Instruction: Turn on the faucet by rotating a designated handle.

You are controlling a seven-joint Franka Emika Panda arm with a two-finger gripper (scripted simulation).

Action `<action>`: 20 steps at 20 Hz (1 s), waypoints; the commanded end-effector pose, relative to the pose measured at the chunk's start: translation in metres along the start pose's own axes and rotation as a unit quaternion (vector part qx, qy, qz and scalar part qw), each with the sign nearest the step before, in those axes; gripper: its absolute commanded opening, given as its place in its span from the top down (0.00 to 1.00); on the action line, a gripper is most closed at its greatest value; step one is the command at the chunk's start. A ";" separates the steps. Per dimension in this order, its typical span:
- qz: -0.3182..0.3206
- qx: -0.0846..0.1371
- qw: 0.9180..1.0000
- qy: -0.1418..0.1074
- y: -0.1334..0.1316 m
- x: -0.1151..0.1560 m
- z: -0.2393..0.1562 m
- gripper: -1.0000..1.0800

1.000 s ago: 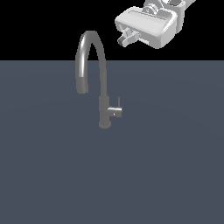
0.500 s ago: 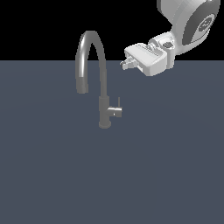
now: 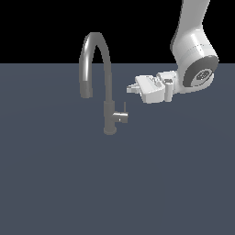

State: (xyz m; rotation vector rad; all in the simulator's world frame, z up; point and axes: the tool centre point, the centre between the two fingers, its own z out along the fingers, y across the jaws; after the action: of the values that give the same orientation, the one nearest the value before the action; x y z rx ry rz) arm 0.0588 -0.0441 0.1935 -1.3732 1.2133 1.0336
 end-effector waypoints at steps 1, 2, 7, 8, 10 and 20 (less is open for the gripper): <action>0.022 0.023 0.999 -0.020 -0.003 0.016 0.004 1.00; 0.030 0.031 0.999 -0.026 -0.003 0.022 0.005 1.00; 0.059 0.061 0.995 -0.052 -0.005 0.044 0.012 1.00; 0.063 0.066 0.994 -0.055 -0.005 0.047 0.013 1.00; 0.070 0.072 0.993 -0.061 -0.005 0.052 0.015 1.00; 0.076 0.079 0.992 -0.067 -0.003 0.055 0.017 1.00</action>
State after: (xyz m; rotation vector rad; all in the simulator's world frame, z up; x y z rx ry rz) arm 0.0710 -0.0352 0.1365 -1.0863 1.2860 1.0930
